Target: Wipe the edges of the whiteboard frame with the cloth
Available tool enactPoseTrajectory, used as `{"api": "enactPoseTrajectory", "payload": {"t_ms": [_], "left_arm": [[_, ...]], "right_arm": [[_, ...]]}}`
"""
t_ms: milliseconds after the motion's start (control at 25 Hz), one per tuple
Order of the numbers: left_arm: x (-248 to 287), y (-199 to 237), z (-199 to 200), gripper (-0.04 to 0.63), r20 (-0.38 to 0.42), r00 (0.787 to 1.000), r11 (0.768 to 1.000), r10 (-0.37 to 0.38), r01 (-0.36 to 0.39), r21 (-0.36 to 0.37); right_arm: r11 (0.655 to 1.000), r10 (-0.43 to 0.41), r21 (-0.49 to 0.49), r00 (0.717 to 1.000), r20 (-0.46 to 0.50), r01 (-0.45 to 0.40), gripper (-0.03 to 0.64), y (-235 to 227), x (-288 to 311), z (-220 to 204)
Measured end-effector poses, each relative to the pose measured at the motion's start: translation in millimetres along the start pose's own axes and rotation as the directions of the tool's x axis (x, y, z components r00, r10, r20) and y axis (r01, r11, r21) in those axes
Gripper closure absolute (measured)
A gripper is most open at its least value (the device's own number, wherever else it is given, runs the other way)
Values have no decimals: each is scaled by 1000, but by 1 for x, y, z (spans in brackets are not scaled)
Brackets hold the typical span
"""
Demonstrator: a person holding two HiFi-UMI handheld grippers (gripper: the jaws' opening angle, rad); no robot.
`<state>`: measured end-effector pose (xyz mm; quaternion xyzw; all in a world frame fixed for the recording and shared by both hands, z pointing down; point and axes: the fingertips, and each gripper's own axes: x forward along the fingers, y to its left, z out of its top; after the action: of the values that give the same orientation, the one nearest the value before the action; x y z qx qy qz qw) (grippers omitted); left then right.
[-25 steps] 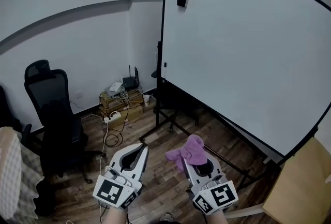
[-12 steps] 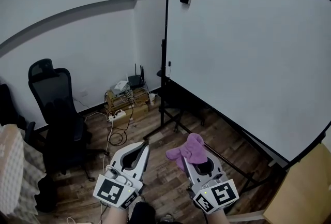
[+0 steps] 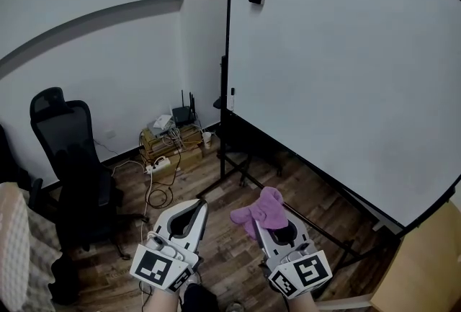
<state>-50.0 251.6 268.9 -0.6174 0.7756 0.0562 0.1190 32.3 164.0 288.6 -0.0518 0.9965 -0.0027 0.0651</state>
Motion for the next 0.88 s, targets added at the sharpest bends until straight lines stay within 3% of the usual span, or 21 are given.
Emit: {"api": "enactPoseTrajectory", "payload": {"t_ms": [880], "left_arm": [[75,162,-30,579,10,990,989,-138,139,-43]], "right_arm": [[990,-137,-11,990,-19,137,508,-6,165,-25]]}}
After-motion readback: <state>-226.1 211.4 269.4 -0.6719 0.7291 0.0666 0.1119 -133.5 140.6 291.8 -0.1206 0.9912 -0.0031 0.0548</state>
